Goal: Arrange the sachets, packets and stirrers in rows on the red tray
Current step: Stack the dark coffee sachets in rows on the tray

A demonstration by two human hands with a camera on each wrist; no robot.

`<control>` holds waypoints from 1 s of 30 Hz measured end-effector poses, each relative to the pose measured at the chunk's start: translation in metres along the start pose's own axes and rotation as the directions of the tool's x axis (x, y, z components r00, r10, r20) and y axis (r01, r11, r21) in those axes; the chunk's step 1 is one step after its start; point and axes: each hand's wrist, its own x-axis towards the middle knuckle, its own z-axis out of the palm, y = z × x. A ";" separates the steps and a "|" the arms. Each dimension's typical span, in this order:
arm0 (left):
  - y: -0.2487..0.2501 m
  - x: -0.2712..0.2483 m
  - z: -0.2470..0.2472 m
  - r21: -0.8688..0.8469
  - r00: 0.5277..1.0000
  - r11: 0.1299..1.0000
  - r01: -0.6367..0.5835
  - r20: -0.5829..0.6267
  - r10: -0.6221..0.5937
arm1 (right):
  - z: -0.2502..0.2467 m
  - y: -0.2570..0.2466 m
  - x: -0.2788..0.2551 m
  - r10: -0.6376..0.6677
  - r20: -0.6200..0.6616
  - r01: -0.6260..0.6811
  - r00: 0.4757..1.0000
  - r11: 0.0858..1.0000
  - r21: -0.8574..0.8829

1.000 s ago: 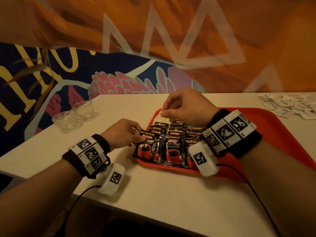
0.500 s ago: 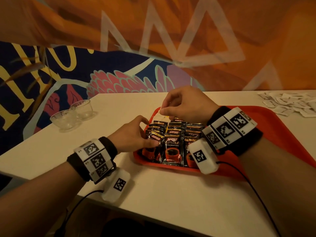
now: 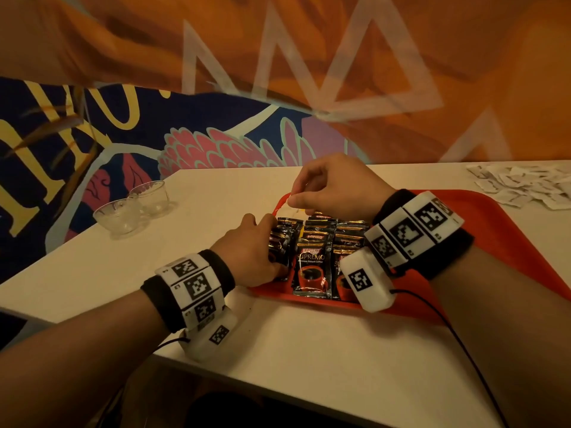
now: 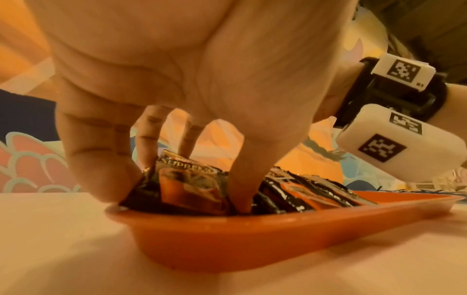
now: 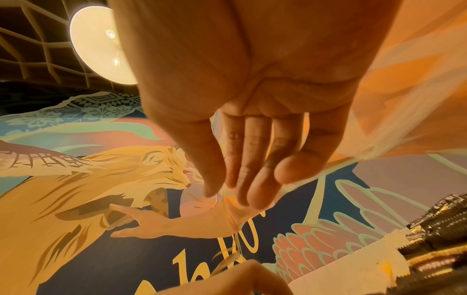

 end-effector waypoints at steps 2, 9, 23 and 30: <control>-0.001 0.000 0.000 -0.004 1.000 1.000 0.012 -0.024 -0.012 | -0.001 0.000 0.000 -0.001 0.000 0.001 1.000 1.000 -0.005; 0.001 -0.005 0.004 -0.019 1.000 1.000 0.016 -0.026 -0.017 | 0.000 0.000 0.000 -0.006 0.004 0.006 1.000 1.000 -0.028; 0.000 -0.001 -0.002 -0.077 0.994 0.995 -0.060 -0.101 0.052 | -0.002 -0.001 -0.001 0.011 0.013 -0.010 1.000 0.999 -0.042; -0.036 0.004 -0.018 -0.119 0.994 0.993 0.016 -0.104 -0.029 | 0.003 0.001 -0.004 0.080 0.128 -0.028 0.989 0.932 -0.363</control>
